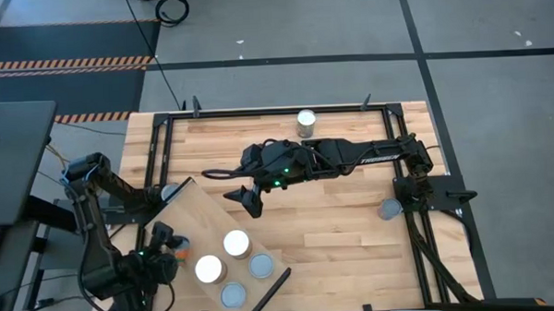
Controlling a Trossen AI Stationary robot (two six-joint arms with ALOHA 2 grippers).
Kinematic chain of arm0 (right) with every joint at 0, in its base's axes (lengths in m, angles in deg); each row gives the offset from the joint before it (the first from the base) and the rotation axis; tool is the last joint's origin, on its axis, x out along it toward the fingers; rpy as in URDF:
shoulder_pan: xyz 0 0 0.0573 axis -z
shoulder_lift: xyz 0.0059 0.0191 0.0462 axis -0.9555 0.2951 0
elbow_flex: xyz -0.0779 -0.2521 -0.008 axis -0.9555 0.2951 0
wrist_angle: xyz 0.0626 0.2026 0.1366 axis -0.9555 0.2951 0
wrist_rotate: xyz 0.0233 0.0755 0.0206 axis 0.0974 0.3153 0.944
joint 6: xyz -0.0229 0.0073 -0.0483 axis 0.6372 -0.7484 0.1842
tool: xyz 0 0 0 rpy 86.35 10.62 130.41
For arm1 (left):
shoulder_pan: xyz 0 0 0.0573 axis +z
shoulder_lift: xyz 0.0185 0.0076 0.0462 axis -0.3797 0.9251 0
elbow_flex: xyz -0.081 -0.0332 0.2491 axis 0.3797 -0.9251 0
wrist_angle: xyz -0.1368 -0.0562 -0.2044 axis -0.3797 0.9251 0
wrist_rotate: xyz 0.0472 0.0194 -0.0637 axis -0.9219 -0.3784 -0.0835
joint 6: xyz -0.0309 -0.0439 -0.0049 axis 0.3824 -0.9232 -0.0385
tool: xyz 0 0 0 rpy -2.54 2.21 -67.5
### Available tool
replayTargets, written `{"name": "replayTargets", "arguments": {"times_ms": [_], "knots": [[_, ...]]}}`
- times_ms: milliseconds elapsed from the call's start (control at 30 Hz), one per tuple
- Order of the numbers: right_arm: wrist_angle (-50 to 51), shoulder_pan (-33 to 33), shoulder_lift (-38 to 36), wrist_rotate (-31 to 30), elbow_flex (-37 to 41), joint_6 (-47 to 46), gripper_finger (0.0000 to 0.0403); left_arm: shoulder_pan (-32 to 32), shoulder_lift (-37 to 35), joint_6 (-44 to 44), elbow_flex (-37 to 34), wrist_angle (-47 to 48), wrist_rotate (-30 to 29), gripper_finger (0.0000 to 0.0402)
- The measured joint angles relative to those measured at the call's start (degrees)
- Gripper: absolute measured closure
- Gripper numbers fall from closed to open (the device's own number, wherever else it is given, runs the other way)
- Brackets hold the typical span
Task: Pick and place cans onto a shelf
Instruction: Put the canned oranges on the shelf
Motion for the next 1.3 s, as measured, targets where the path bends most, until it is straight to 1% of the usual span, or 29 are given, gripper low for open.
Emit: {"name": "replayTargets", "arguments": {"times_ms": [167, 300, 367, 533, 567, 700, 900, 1033, 1133, 1300], "knots": [[0.0, 0.0, 0.0, 0.0, 0.0, 0.0, 0.0085, 1.5, 0.0, -0.3, 0.0, -0.5, 0.0, 0.0088], [0.0, 0.0, 0.0, 0.0, 0.0, 0.3, 0.0085, 2.7, 0.0, 2.9, 0.0, -0.6, 1.5, 0.0090], [0.0, 0.0, 0.0, 0.3, 0.0, 1.0, 0.0085, 3.1, 0.0, 3.6, 0.0, -0.6, 1.4, 0.0100], [2.2, 0.0, 0.0, 1.2, 0.0, 2.4, 0.0085, 4.1, 0.0, 3.4, 0.0, -0.2, -0.2, 0.0144], [3.0, 0.0, 0.0, 1.4, 0.0, 2.4, 0.0085, 4.4, 0.0, 3.4, 0.0, 0.0, -0.3, 0.0147], [7.5, -1.1, 0.0, 1.5, 0.0, 2.7, 0.0085, 5.2, 0.0, 3.5, 0.0, 2.2, -1.7, 0.0147], [11.6, -4.0, 0.0, -0.9, 0.0, 3.3, 0.0085, 6.2, 1.0, 2.0, 0.0, 2.9, -7.9, 0.0145], [12.5, -5.4, 0.0, -3.0, 0.0, 3.1, 0.0085, 7.7, 4.2, 5.2, -0.3, 2.9, -7.3, 0.0144], [12.6, -6.1, 0.0, -3.1, 0.0, 3.1, 0.0085, 8.2, 5.7, 5.7, -0.4, 3.3, -6.8, 0.0143], [12.7, -6.4, 0.0, -3.1, 0.0, 3.1, 0.0085, 8.2, 4.5, 5.2, -0.4, 2.8, -4.0, 0.0140]]}}
